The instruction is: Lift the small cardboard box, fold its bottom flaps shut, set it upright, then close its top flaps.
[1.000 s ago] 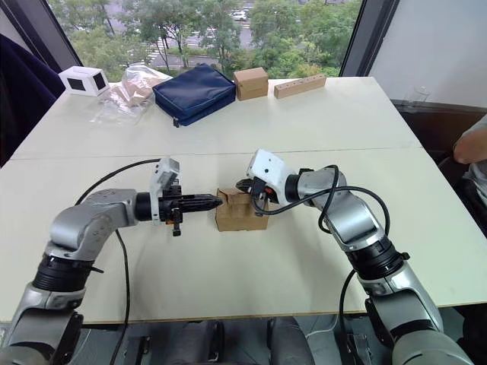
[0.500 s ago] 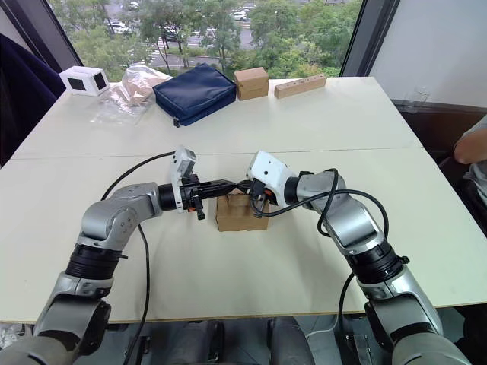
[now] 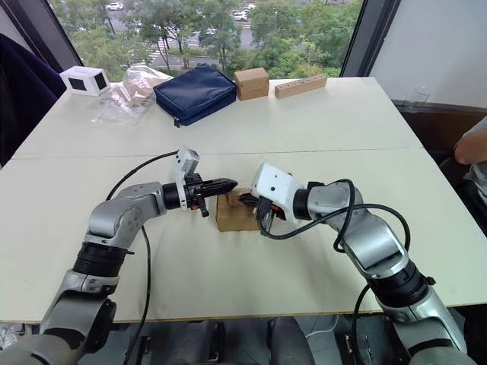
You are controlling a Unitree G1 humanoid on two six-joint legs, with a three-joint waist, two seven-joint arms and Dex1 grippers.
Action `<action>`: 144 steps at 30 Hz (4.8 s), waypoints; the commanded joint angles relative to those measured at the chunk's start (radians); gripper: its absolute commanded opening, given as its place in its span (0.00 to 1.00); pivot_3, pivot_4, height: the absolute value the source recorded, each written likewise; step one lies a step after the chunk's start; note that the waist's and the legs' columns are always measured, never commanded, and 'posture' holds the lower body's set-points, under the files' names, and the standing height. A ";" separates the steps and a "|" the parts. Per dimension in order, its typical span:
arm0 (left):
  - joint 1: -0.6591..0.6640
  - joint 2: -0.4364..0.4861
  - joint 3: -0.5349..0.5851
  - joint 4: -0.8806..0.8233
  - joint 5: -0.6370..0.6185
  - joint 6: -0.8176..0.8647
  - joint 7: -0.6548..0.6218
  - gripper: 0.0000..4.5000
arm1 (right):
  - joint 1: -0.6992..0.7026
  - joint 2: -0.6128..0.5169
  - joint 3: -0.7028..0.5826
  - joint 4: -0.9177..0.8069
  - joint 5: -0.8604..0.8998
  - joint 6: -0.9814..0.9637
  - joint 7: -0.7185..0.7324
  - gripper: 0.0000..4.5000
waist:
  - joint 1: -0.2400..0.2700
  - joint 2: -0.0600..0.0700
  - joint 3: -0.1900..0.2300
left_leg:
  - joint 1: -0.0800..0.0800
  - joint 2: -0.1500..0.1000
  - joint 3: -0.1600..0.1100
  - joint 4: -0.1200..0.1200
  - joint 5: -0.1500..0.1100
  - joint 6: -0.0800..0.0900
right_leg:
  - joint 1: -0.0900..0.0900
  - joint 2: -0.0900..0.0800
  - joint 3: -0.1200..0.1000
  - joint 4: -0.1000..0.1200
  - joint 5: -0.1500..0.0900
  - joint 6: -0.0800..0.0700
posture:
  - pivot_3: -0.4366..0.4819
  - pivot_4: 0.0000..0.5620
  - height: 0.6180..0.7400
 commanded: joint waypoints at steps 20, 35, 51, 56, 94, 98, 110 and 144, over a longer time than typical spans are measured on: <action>0.004 -0.004 0.000 -0.032 -0.006 -0.009 -0.010 0.00 | -0.016 0.000 0.073 0.046 -0.087 -0.055 -0.037 0.00 | 0.002 0.000 0.000 | 0.000 0.000 0.000 0.000 0.000 0.000 | 0.000 0.000 0.000 0.000 0.000 0.000 | 0.48 0.27 1.00; 0.011 0.014 -0.014 -0.070 -0.005 -0.008 -0.036 0.00 | -0.031 0.017 0.078 0.085 -0.122 -0.066 -0.056 0.00 | 0.002 0.000 0.000 | 0.000 0.000 0.000 0.000 0.000 0.000 | 0.000 -0.001 0.000 0.000 0.000 0.000 | 0.48 0.27 1.00; 0.023 0.056 -0.093 -0.057 0.100 -0.112 -0.062 0.00 | 0.019 -0.003 -0.024 -0.005 0.017 0.023 0.007 0.00 | 0.003 0.000 0.000 | 0.000 0.000 0.000 0.000 0.000 0.000 | 0.000 -0.001 0.000 0.000 0.000 0.000 | 0.48 0.27 1.00; 0.026 0.063 -0.107 -0.052 0.139 -0.167 -0.064 0.00 | 0.028 -0.015 -0.080 0.002 0.048 0.033 -0.005 0.00 | 0.003 0.000 0.000 | 0.000 0.000 0.000 0.000 0.000 0.000 | 0.001 -0.001 0.000 0.000 0.000 0.000 | 0.48 0.27 1.00; 0.006 0.129 -0.159 -0.125 0.189 -0.180 -0.097 0.00 | 0.005 0.043 0.005 0.182 -0.028 -0.107 -0.043 0.00 | 0.002 0.000 0.000 | 0.000 0.000 0.000 0.000 0.000 0.000 | 0.000 0.001 0.000 0.000 0.000 0.000 | 0.48 0.27 1.00; 0.009 0.128 -0.159 -0.122 0.196 -0.185 -0.099 0.00 | 0.009 0.042 0.006 0.189 -0.037 -0.109 -0.044 0.00 | 0.002 0.000 0.000 | 0.000 0.000 0.000 0.000 0.000 0.000 | 0.000 0.001 0.000 0.000 0.000 0.000 | 0.48 0.27 1.00; 0.016 0.127 -0.119 -0.133 0.176 -0.179 -0.097 0.00 | 0.012 0.074 -0.059 0.206 0.008 -0.146 -0.047 0.00 | 0.001 0.000 0.000 | 0.000 0.000 0.000 0.000 0.000 0.000 | 0.000 0.001 0.000 0.000 0.000 0.000 | 0.48 0.27 1.00; 0.528 0.412 0.238 -0.410 -0.151 0.090 -0.089 0.00 | 0.478 -0.156 -0.486 0.069 0.397 -0.051 0.090 0.00 | 0.004 0.000 0.000 | 0.004 0.002 0.000 -0.001 -0.001 0.002 | 0.007 -0.003 0.000 -0.004 0.000 0.000 | 0.48 0.27 1.00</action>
